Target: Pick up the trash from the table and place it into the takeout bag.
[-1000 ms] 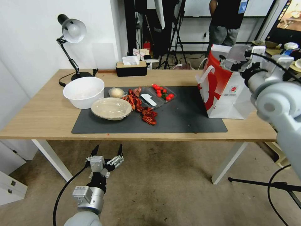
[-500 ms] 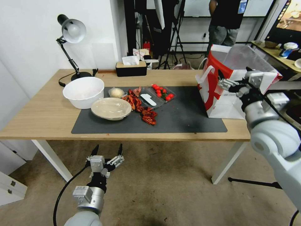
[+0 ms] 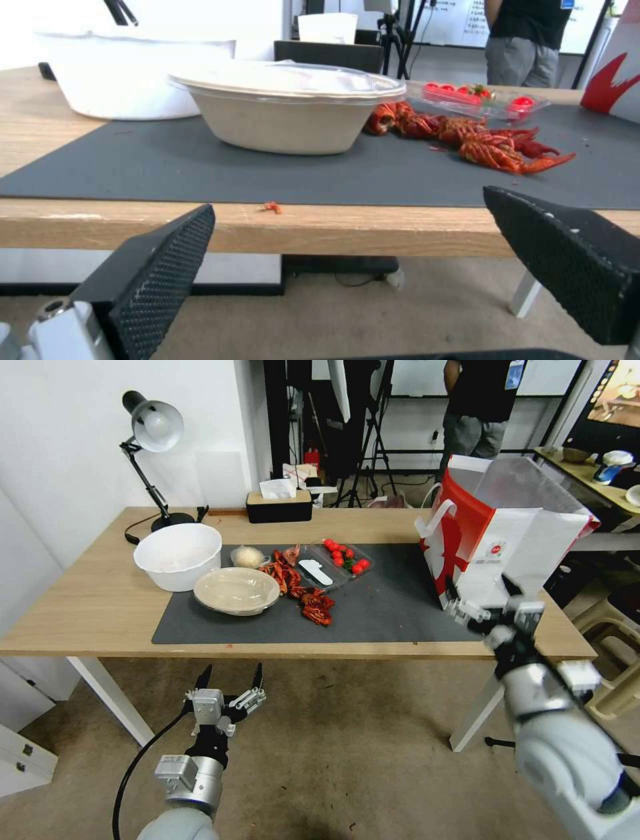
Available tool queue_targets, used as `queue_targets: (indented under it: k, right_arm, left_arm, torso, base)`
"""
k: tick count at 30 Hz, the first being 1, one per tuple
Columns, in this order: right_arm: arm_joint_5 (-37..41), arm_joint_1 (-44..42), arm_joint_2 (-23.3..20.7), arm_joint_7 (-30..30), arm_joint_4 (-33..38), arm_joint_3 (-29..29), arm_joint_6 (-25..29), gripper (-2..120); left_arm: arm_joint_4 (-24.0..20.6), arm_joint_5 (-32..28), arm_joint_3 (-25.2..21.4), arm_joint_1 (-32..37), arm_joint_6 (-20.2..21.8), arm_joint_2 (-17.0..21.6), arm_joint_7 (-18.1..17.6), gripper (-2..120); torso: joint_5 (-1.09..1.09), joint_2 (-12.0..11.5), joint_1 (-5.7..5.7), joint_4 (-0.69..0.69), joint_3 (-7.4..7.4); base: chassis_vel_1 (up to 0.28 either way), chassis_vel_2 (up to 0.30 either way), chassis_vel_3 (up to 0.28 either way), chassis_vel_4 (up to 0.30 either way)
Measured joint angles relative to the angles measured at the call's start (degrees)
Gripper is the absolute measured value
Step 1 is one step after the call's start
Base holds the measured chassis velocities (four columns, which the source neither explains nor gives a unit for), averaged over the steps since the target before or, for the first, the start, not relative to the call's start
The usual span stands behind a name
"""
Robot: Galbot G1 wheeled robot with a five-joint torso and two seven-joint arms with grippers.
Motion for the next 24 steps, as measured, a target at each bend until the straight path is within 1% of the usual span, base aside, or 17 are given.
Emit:
queue_targets:
  k: [3, 4, 7, 8, 11, 15, 24]
  right_arm:
    - [-3.44, -4.95, 2.88, -1.36, -1.19, -0.98, 3.97, 100]
    - [-3.44, -4.95, 2.88, -1.36, -1.19, -0.98, 3.97, 100]
    - [-6.53, -8.30, 5.39, -2.51, -2.93, -2.19, 6.43, 100]
    - [-6.53, -8.30, 5.39, -2.51, -2.93, -2.19, 6.43, 100]
    - [-8.35, -10.40, 7.37, -3.67, -5.79, -3.49, 8.57, 100]
    - [-8.82, -11.95, 8.58, -4.61, -6.95, -3.98, 9.53, 100]
    - [-9.68, -13.49, 9.67, -5.18, -7.12, -4.30, 9.90, 100]
  left_arm:
    - [0.01, -0.08, 0.03, -0.04, -0.11, 0.13, 0.03, 100]
    - [0.01, -0.08, 0.03, -0.04, -0.11, 0.13, 0.03, 100]
    - [0.63, -0.11, 0.30, -0.28, -0.16, 0.23, 0.08, 100]
    - [0.63, -0.11, 0.30, -0.28, -0.16, 0.23, 0.08, 100]
    - [1.38, -0.26, 0.36, -0.66, -0.16, 0.52, 0.22, 100]
    - [1.70, -0.59, 0.19, -0.96, -0.13, 0.69, 0.24, 100]
    - [1.90, -1.80, 0.13, -2.06, -0.20, 0.74, -0.11, 100]
  torso:
    - [0.00, -0.01, 0.01, -0.01, 0.00]
    - [0.00, -0.01, 0.01, -0.01, 0.00]
    - [0.00, -0.01, 0.00, -0.01, 0.00]
    - [0.00, -0.01, 0.00, -0.01, 0.00]
    - [0.01, -0.01, 0.01, 0.00, 0.00]
    - [0.01, -0.01, 0.00, 0.00, 0.00]
    - [0.01, -0.01, 0.00, 0.00, 0.00]
  base:
    - [0.000, 0.000, 0.000, 0.000]
    - [0.000, 0.000, 0.000, 0.000]
    - [0.000, 0.000, 0.000, 0.000]
    - [0.000, 0.000, 0.000, 0.000]
    - [0.000, 0.000, 0.000, 0.000]
    - [0.000, 0.000, 0.000, 0.000]
    - [0.000, 0.000, 0.000, 0.000]
